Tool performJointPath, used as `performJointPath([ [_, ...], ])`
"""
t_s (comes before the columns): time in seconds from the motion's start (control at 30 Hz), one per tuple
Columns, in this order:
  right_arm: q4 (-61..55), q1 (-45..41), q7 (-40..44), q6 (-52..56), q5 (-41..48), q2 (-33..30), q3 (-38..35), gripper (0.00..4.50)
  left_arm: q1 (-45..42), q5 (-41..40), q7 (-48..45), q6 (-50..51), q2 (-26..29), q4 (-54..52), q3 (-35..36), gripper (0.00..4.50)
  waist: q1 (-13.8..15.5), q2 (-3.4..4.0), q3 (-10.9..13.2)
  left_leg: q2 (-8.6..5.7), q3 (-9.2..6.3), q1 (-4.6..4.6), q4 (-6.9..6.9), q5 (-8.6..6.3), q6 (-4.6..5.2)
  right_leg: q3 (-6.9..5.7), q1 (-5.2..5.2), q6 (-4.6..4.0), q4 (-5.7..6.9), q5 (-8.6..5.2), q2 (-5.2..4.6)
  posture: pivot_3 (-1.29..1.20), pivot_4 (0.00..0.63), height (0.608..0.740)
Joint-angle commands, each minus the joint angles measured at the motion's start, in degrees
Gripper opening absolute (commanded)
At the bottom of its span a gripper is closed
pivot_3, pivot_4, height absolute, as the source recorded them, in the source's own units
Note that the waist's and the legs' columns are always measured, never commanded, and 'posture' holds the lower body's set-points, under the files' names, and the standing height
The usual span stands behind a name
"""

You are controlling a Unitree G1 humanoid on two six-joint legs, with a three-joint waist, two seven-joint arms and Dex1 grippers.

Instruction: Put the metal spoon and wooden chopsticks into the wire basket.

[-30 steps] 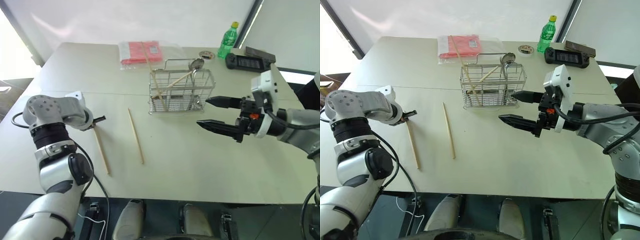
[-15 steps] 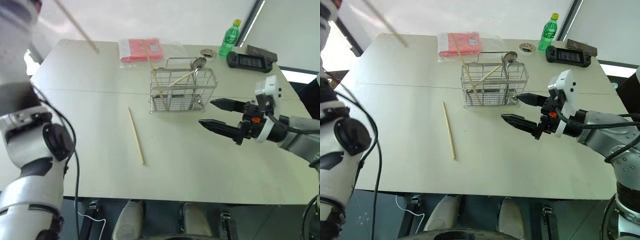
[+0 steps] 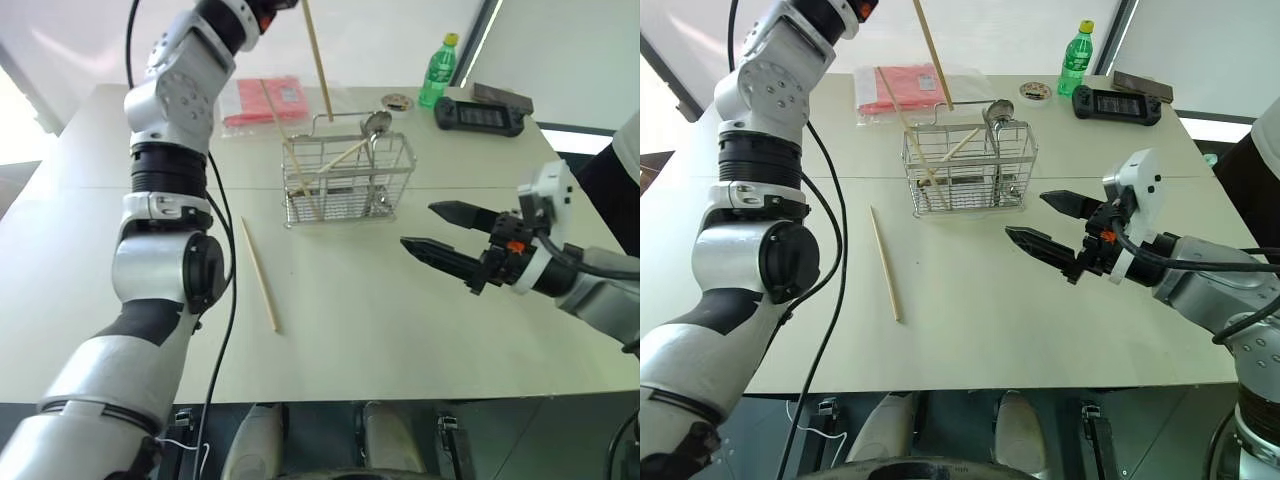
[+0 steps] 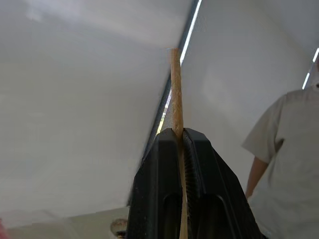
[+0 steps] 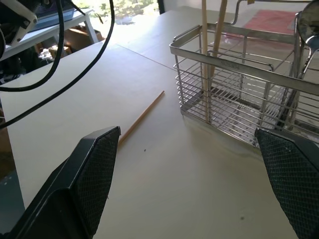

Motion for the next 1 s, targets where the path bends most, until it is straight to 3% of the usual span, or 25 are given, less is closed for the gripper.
performJointPath([
  [0.03, -2.0, 0.7, -1.6, -1.2, 1.9, -0.6, -2.7, 4.50, 1.7, 1.9, -3.0, -1.1, 1.3, -4.8, -1.9, 0.05, 0.0, 0.01, 0.0, 0.00, 0.00, 0.04, 0.01, 0.00, 0.00, 0.00, 0.04, 0.00, 0.01, 0.00, 0.00, 0.00, 0.150, 0.720],
  [0.43, -1.1, 1.4, -2.1, -2.6, 1.4, -1.0, -2.4, 4.50, 11.2, 2.6, -5.3, 5.8, 1.4, -19.1, -5.8, 0.05, 0.3, 0.03, 0.0, 0.00, -0.06, 0.05, 0.12, 0.03, 0.03, 0.00, 0.13, -0.01, 0.01, 0.01, 0.01, 0.00, 0.150, 0.720],
  [1.0, 2.6, -2.9, -1.7, -2.7, 1.0, -1.2, -0.6, 4.50, 25.8, 7.4, -4.5, 3.9, 0.1, -29.6, -11.2, 0.05, 0.2, 0.06, 0.0, 0.00, -0.07, 0.08, 0.16, 0.03, 0.04, 0.00, 0.17, -0.03, 0.03, 0.01, 0.02, 0.00, 0.150, 0.720],
])
